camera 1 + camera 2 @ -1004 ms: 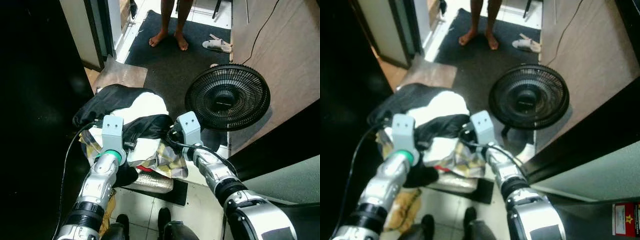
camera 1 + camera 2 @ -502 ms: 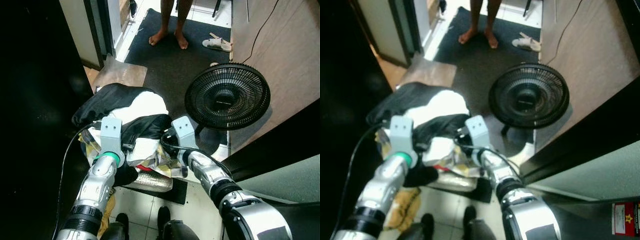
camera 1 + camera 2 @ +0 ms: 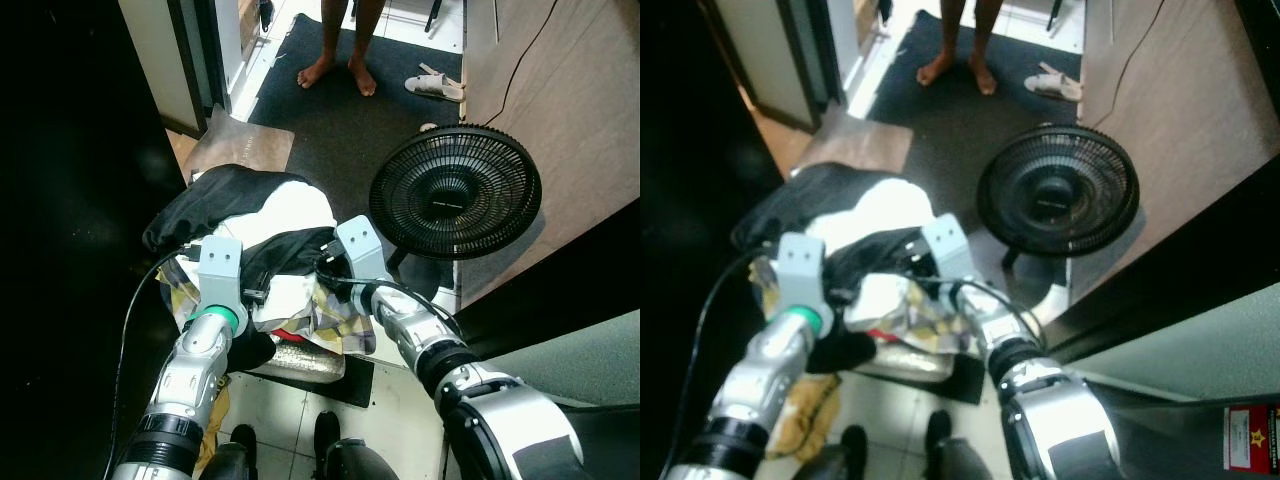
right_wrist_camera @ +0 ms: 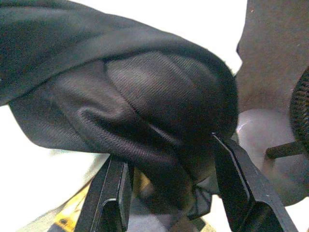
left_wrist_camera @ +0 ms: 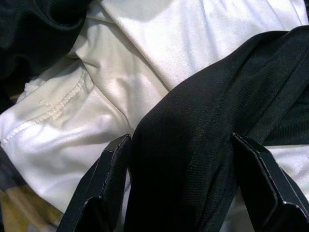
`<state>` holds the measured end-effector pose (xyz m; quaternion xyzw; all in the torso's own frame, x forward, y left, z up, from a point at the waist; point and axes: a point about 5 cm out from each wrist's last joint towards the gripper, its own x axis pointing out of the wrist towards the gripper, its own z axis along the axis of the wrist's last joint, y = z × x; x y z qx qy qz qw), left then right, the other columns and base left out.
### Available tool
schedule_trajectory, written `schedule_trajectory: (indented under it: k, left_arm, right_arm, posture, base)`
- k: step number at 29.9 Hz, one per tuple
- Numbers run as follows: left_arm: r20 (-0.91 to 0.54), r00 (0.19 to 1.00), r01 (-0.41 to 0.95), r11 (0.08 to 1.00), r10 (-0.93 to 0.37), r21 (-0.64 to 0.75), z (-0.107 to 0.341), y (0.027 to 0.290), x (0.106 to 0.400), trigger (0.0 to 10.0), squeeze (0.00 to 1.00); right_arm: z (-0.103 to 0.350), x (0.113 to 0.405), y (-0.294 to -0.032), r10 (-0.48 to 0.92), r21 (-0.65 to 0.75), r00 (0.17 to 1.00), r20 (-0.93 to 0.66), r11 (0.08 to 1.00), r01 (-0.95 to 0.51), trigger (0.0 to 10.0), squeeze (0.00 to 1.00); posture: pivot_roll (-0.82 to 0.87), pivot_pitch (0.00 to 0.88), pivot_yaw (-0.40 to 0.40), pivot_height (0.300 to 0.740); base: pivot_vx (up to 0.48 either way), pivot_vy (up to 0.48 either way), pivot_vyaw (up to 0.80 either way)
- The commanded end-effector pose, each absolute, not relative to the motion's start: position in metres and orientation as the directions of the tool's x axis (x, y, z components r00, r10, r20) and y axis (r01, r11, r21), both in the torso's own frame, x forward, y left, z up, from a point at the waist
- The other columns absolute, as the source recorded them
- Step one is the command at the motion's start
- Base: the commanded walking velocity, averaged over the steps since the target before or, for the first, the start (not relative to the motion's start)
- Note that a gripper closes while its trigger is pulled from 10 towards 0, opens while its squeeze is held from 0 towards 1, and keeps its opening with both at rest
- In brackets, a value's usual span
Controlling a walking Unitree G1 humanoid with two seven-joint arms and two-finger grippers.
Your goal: Clothes washing
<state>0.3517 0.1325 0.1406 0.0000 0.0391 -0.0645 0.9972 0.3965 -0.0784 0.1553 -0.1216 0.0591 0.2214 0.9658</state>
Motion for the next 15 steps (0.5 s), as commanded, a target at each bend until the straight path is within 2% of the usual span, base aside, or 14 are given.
schedule_trajectory:
  k: [1,2,5,9,10,13,14,15]
  left_arm:
    - [-0.134,0.983,0.123,0.992,-0.122,0.003,0.126,0.134,0.345,10.0,0.00]
    - [-0.134,0.983,0.123,0.992,-0.122,0.003,0.126,0.134,0.345,10.0,0.00]
    - [-0.135,0.983,0.125,0.992,-0.123,0.003,0.126,0.134,0.345,10.0,0.00]
    - [-0.136,0.983,0.125,0.992,-0.124,0.004,0.126,0.134,0.345,10.0,0.00]
    - [-0.136,0.983,0.125,0.992,-0.124,0.004,0.126,0.134,0.345,10.0,0.00]
    - [-0.138,0.982,0.127,0.992,-0.125,0.004,0.126,0.134,0.345,10.0,0.00]
    - [-0.138,0.982,0.129,0.992,-0.127,0.003,0.126,0.133,0.345,10.0,0.00]
    - [-0.138,0.982,0.130,0.991,-0.129,0.003,0.126,0.132,0.345,10.0,0.00]
  right_arm:
    - [0.146,0.394,-0.083,0.396,-0.203,0.895,-0.207,0.877,-0.435,5.7,0.00]
    - [0.146,0.394,-0.083,0.396,-0.203,0.895,-0.207,0.877,-0.435,5.7,0.00]
    - [0.147,0.396,-0.092,0.364,-0.235,0.907,-0.213,0.882,-0.409,4.6,0.00]
    - [0.146,0.397,-0.098,0.348,-0.243,0.911,-0.220,0.885,-0.397,4.3,0.00]
    - [0.145,0.397,-0.099,0.345,-0.244,0.912,-0.220,0.886,-0.394,1.8,0.00]
    - [0.145,0.397,-0.100,0.342,-0.246,0.913,-0.222,0.887,-0.392,1.8,0.00]
    - [0.145,0.397,-0.100,0.341,-0.245,0.914,-0.221,0.888,-0.391,0.0,0.00]
    - [0.145,0.397,-0.100,0.342,-0.242,0.914,-0.219,0.888,-0.391,0.0,0.00]
  posture:
    - [0.12,0.447,-0.039,0.740]
    - [0.12,0.447,-0.039,0.740]
    - [0.12,0.452,-0.034,0.740]
    - [0.12,0.454,-0.032,0.740]
    - [0.11,0.454,-0.031,0.740]
    - [0.11,0.455,-0.031,0.740]
    - [0.11,0.455,-0.029,0.740]
    - [0.11,0.456,-0.029,0.740]
  base:
    - [0.000,0.000,0.00]
    - [0.000,0.000,0.00]
    - [0.000,0.000,0.00]
    - [0.000,0.000,0.00]
    - [0.000,0.000,0.00]
    - [0.000,0.000,0.00]
    - [0.000,0.000,0.00]
    - [0.000,0.000,0.00]
